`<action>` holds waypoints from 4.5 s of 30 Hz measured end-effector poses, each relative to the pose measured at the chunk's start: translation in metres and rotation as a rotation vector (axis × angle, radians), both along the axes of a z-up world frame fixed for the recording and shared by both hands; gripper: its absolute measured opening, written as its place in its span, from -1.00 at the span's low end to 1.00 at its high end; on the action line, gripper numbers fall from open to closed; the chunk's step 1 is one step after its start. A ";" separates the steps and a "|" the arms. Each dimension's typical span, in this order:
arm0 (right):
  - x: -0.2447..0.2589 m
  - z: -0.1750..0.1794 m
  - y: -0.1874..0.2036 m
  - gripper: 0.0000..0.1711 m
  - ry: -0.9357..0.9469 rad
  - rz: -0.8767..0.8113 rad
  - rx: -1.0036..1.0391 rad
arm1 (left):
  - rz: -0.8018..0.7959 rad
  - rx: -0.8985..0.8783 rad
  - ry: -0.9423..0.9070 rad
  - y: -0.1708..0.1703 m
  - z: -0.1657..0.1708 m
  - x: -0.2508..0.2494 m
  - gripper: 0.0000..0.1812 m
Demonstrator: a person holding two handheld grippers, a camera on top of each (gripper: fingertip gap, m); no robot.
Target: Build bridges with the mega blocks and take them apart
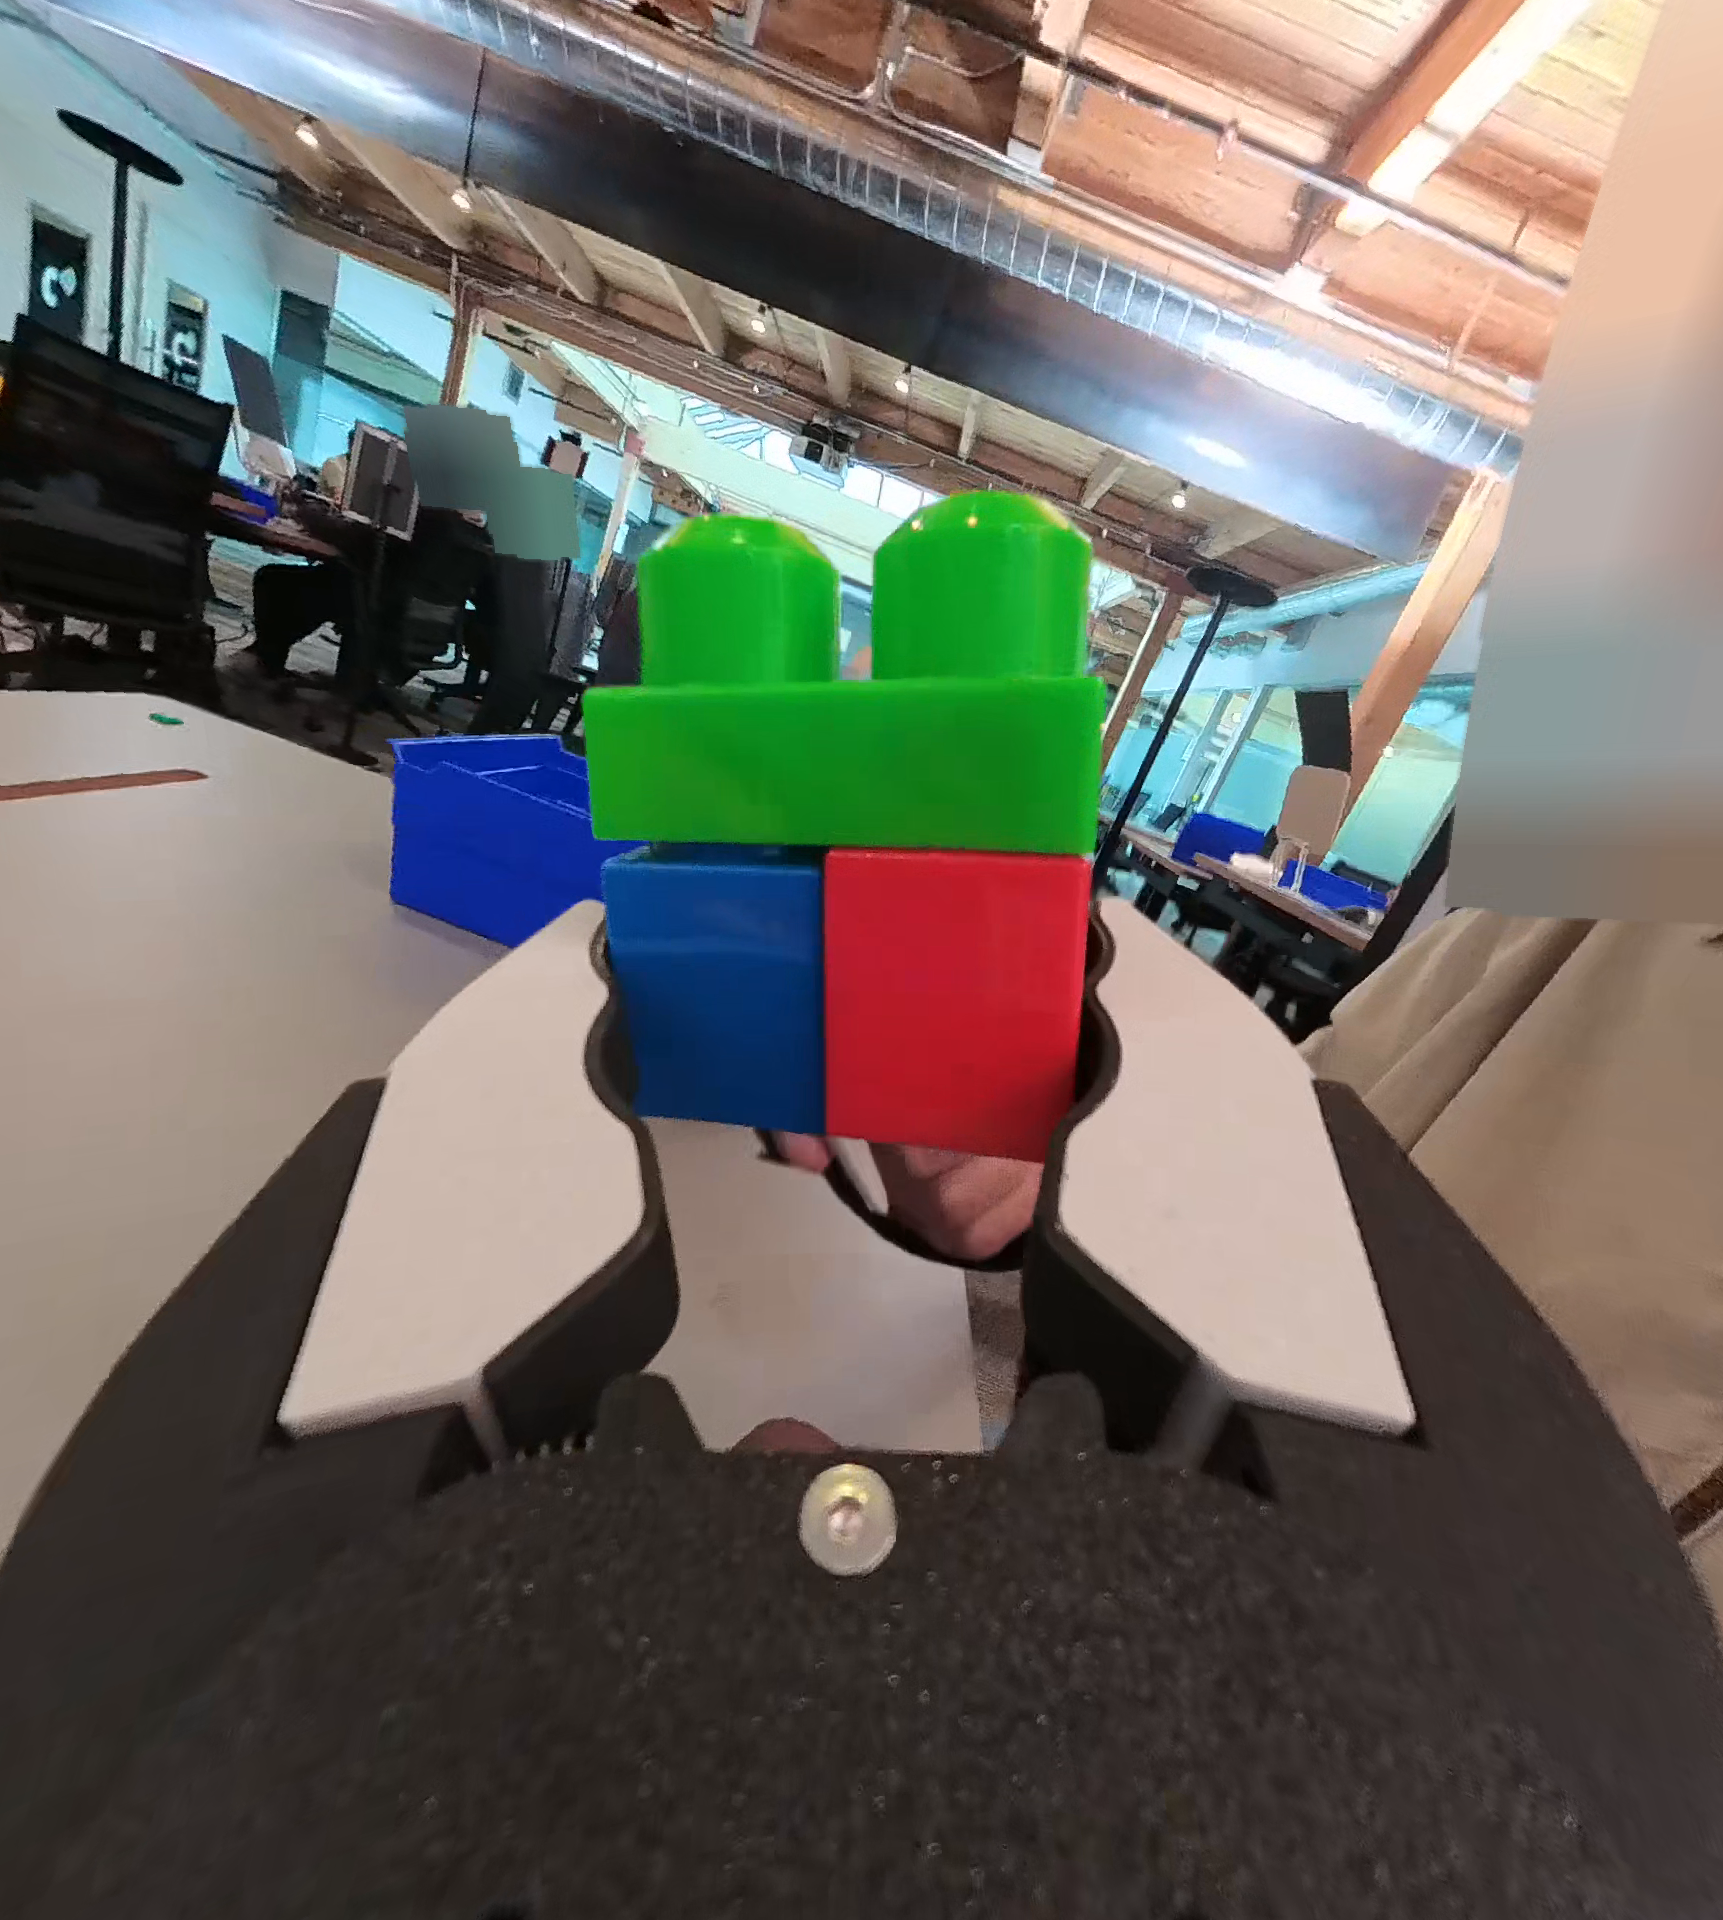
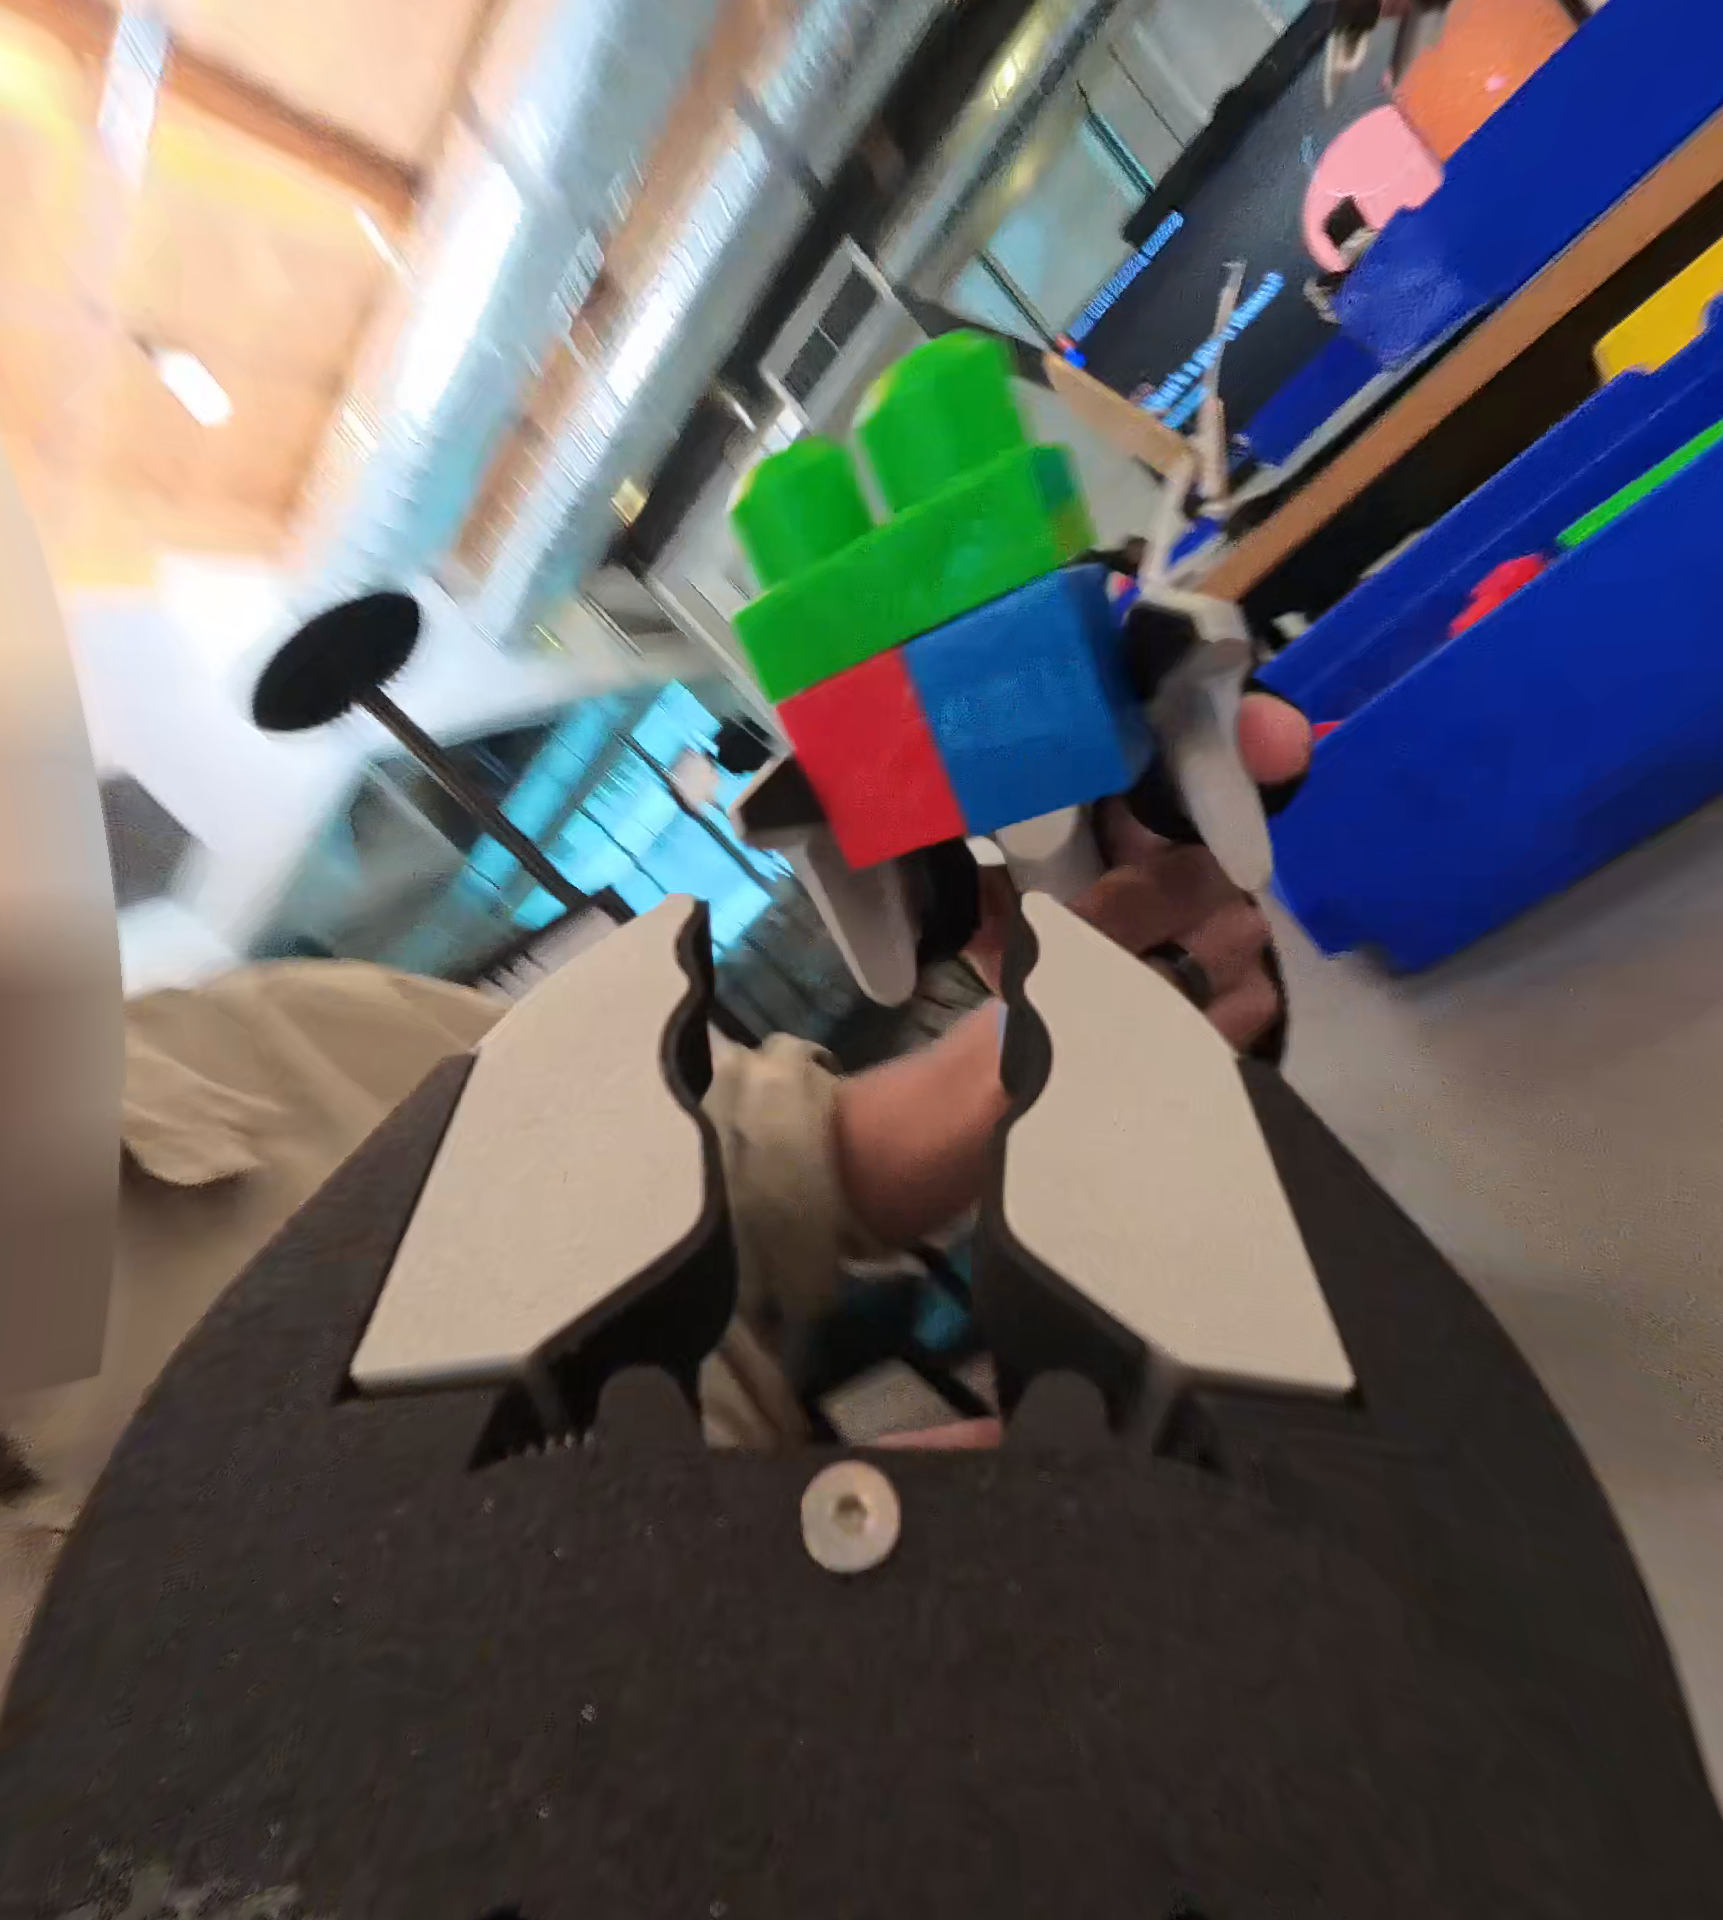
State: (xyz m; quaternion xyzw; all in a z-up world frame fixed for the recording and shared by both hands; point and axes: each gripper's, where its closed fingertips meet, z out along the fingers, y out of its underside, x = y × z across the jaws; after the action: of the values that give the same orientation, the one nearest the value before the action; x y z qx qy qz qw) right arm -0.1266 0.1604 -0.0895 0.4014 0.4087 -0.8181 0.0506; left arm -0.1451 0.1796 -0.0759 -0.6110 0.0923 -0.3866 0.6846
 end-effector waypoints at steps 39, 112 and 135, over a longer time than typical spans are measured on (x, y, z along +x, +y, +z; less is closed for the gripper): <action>-0.034 -0.055 0.018 -0.12 -0.344 -0.249 0.369 | 0.925 0.195 1.040 0.041 -0.035 0.001 -0.23; 0.011 0.014 0.019 -0.13 -0.187 0.469 -0.013 | 0.595 0.276 0.986 0.020 -0.026 0.038 -0.09; -0.026 -0.032 0.063 -0.42 -0.257 0.007 0.250 | 0.623 -0.133 1.113 0.063 -0.100 -0.015 -0.10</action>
State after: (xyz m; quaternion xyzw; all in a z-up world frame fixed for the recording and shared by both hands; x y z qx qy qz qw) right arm -0.1531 0.2238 -0.1217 0.5042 0.4990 -0.7027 0.0550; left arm -0.1598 0.2425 -0.1757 -0.7595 0.2279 0.2007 0.5752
